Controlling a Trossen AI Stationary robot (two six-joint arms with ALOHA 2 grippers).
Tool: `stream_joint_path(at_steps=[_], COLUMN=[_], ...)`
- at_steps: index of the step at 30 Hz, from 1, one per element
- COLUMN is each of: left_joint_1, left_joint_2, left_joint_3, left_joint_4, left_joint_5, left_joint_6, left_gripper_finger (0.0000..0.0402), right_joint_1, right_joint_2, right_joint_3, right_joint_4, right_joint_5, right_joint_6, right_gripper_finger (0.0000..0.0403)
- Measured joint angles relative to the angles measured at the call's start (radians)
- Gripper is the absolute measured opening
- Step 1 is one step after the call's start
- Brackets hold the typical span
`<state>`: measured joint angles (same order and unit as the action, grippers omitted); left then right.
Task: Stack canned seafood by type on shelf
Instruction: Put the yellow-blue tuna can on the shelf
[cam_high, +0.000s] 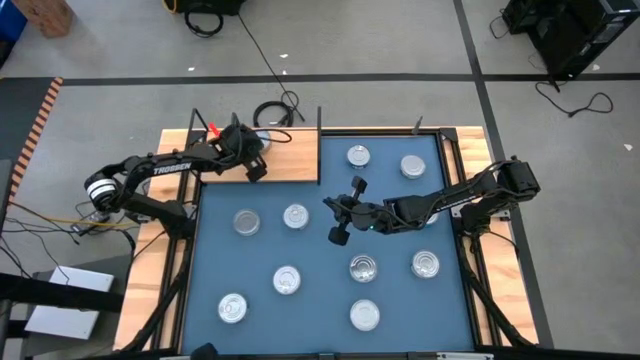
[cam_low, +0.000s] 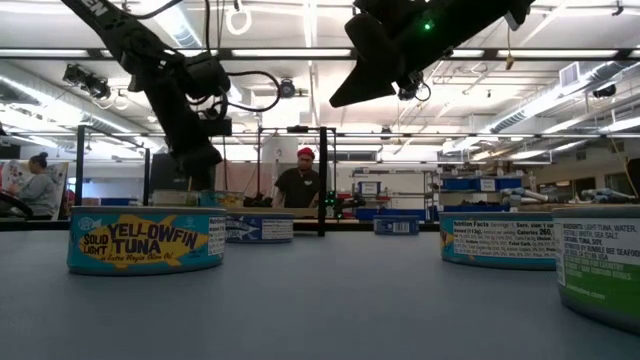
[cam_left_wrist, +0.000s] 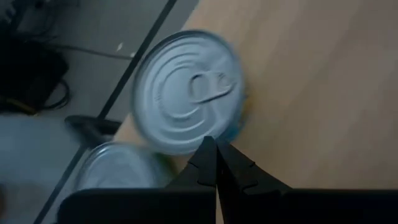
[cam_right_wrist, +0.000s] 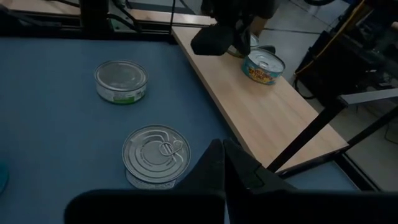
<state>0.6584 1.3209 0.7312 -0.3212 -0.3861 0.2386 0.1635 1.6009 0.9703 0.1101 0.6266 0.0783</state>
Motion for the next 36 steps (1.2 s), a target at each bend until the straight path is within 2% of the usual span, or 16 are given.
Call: stream_joint_path(at_steps=[15, 26, 36], left_joint_1=[0.112, 0.119, 0.118], left_joint_2=[0.003, 0.003, 0.003], left_joint_3=[0.002, 0.002, 0.002], left_joint_4=[-0.043, -0.066, -0.028], left_joint_5=[-0.035, -0.095, -0.047], left_joint_6=[0.015, 0.009, -0.008], left_gripper_finger=[0.0, 0.0, 0.0], right_joint_1=[0.001, 0.001, 0.001], right_joint_2=[0.0, 0.0, 0.0], right_joint_3=[0.0, 0.0, 0.0], right_joint_4=[-0.003, -0.003, -0.003], right_joint_5=[0.0, 0.0, 0.0], right_joint_6=[0.0, 0.0, -0.001], right_gripper_finger=[0.0001, 0.0001, 0.0001])
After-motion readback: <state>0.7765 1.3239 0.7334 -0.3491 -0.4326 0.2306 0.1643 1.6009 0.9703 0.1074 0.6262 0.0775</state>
